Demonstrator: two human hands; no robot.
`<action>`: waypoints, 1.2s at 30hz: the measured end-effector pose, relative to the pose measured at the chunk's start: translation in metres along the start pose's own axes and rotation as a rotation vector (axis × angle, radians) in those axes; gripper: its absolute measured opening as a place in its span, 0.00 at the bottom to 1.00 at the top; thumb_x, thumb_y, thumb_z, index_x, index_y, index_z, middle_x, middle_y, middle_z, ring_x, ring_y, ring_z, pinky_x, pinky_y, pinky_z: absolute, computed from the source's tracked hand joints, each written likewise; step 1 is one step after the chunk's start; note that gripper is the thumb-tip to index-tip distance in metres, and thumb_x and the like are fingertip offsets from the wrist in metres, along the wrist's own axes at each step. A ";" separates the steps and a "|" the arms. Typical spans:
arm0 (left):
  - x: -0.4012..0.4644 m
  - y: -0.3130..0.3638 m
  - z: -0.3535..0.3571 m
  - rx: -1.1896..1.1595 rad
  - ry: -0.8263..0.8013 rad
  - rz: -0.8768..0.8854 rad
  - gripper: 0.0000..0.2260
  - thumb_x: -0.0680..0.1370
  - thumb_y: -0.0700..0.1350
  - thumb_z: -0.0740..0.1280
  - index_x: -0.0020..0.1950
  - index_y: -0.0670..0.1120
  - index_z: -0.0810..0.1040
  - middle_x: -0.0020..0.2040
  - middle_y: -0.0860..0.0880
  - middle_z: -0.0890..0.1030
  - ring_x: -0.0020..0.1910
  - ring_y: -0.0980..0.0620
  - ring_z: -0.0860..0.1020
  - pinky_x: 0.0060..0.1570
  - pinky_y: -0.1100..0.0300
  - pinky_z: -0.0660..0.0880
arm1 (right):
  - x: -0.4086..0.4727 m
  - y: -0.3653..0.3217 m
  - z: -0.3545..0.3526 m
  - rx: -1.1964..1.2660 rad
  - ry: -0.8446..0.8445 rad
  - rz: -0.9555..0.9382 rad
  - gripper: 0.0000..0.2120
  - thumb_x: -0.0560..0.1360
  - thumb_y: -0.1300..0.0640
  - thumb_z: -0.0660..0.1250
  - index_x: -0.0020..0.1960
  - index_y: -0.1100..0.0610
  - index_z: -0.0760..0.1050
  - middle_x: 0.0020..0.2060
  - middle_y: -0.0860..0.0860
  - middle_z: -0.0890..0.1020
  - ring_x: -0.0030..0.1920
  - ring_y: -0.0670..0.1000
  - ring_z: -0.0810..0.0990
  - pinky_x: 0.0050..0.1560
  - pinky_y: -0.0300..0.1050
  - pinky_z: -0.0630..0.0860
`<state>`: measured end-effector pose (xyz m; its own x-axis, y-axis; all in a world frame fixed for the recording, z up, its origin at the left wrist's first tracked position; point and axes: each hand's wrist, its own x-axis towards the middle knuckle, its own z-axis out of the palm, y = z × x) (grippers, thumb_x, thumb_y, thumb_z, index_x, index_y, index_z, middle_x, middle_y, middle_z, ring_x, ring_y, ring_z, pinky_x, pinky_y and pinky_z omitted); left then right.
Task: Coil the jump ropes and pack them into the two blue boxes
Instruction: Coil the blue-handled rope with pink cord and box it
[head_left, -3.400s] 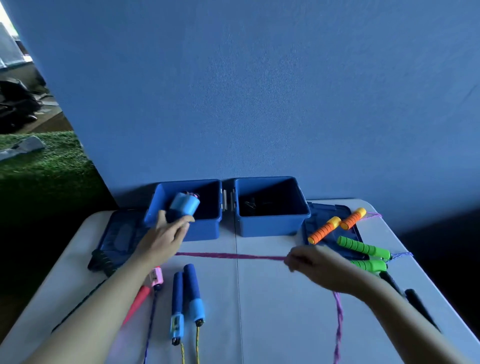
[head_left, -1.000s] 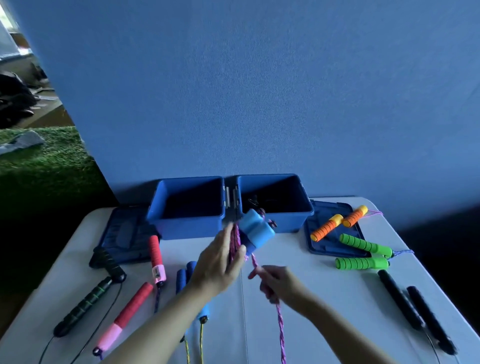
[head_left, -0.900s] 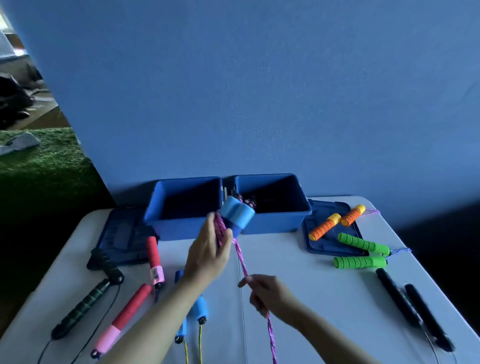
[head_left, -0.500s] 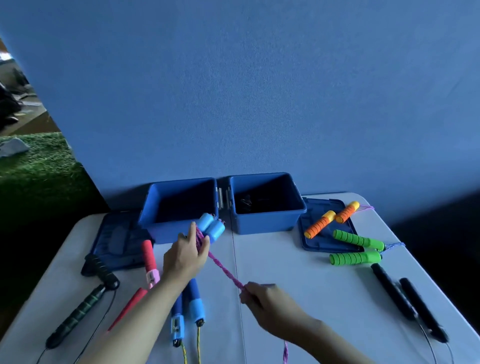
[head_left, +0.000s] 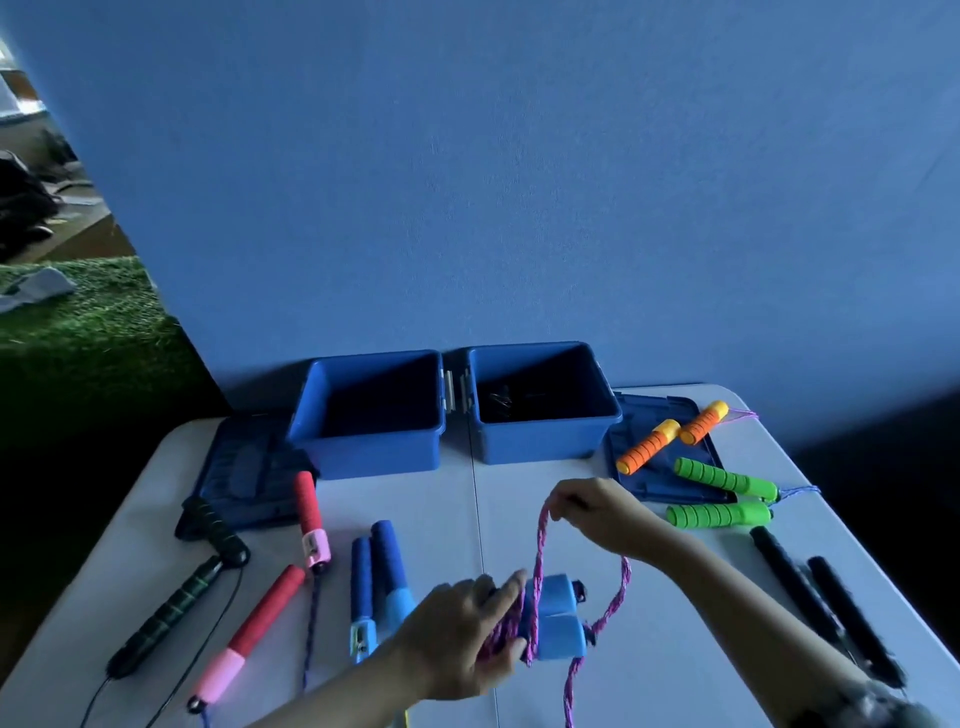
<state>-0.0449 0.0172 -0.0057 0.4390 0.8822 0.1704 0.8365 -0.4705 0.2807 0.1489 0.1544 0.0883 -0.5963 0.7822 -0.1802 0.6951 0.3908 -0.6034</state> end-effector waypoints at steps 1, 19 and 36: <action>0.001 0.005 -0.005 -0.071 -0.002 0.009 0.30 0.77 0.60 0.60 0.75 0.47 0.62 0.43 0.48 0.76 0.37 0.49 0.77 0.35 0.60 0.75 | 0.001 0.005 0.001 0.011 -0.008 0.011 0.12 0.78 0.57 0.61 0.37 0.46 0.73 0.33 0.41 0.77 0.35 0.40 0.74 0.36 0.31 0.69; 0.044 -0.014 -0.045 -0.403 0.430 -0.737 0.24 0.72 0.62 0.67 0.64 0.59 0.66 0.53 0.57 0.78 0.52 0.54 0.78 0.41 0.66 0.69 | -0.043 0.019 0.105 0.568 -0.186 0.285 0.13 0.81 0.55 0.56 0.44 0.50 0.77 0.26 0.47 0.70 0.24 0.45 0.68 0.28 0.39 0.70; 0.021 -0.042 -0.017 0.126 -0.089 -0.539 0.32 0.66 0.71 0.57 0.67 0.60 0.62 0.54 0.54 0.78 0.53 0.48 0.79 0.45 0.57 0.73 | -0.045 -0.038 0.034 -0.122 0.042 -0.104 0.10 0.79 0.51 0.55 0.48 0.53 0.73 0.44 0.51 0.81 0.43 0.55 0.77 0.43 0.48 0.73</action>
<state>-0.0767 0.0556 0.0025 -0.0400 0.9980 -0.0479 0.9806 0.0485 0.1901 0.1355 0.0875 0.0929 -0.6521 0.7530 -0.0880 0.6756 0.5245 -0.5181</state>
